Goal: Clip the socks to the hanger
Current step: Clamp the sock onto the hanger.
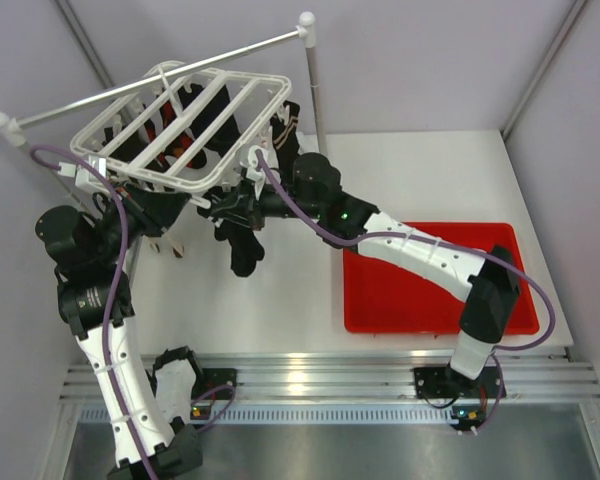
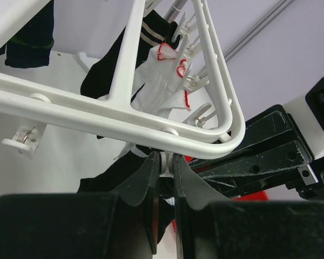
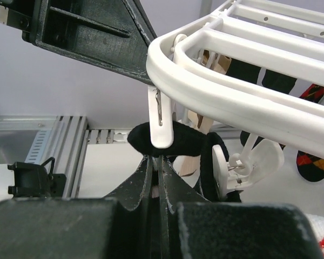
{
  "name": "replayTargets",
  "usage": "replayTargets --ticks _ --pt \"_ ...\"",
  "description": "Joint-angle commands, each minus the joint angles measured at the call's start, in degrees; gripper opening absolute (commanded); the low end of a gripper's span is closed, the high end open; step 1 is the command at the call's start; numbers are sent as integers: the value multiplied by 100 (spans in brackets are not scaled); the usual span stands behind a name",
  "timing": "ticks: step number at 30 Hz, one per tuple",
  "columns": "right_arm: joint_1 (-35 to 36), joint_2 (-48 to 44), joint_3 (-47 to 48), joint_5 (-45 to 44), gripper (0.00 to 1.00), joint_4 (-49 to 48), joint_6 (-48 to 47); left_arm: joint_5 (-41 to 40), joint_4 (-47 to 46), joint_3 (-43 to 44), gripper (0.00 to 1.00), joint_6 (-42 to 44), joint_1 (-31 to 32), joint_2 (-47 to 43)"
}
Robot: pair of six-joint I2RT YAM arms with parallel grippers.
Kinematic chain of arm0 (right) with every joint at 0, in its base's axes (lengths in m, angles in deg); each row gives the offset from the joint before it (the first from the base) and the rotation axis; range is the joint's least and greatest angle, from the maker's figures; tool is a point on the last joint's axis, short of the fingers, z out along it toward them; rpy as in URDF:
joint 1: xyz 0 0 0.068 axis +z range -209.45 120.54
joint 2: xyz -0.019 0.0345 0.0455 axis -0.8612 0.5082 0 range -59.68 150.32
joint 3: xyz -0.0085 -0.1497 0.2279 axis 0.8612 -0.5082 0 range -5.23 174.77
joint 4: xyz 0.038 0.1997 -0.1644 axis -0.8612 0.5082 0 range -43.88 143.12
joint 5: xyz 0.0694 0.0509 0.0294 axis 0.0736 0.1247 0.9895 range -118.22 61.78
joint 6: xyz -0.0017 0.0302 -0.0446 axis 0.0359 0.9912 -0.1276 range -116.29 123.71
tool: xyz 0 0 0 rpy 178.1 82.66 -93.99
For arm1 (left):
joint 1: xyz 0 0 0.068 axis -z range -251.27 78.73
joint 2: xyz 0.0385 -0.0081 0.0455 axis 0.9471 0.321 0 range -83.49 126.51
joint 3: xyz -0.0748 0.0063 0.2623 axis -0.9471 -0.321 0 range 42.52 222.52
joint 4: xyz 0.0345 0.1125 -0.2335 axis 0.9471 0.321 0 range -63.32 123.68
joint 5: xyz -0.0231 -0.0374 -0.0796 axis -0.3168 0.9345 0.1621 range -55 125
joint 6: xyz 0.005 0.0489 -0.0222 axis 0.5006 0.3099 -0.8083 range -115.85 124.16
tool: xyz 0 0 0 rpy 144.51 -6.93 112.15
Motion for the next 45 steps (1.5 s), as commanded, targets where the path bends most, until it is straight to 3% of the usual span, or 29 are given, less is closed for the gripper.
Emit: replayTargets --ticks 1,9,12,14,23,27,34,36,41,45 --pt "3 54 369 35 0 -333 -137 305 -71 51 0 -129 3 -61" --pt "-6 45 431 -53 0 -386 -111 305 -63 -20 0 -199 3 -44" --pt "3 1 448 -71 0 -439 -32 252 -36 -29 7 -208 3 -26" --pt "11 -8 440 -71 0 -465 -5 165 -10 -29 18 -217 3 -35" --pt "11 -122 431 -124 0 -527 109 -47 87 -29 27 -199 3 -70" --pt "11 -122 466 -176 0 -553 144 -82 78 -2 40 -217 3 -61" --pt "12 -78 518 -203 0 -588 153 -187 52 33 52 -279 3 -96" --pt "11 -69 527 -194 0 -588 153 -275 17 50 60 -305 -6 -105" --pt "11 -43 536 -211 0 -553 83 -468 25 94 98 -252 -6 -246" --pt "-6 -69 510 -264 0 -474 -22 -670 411 226 98 28 3 -438"
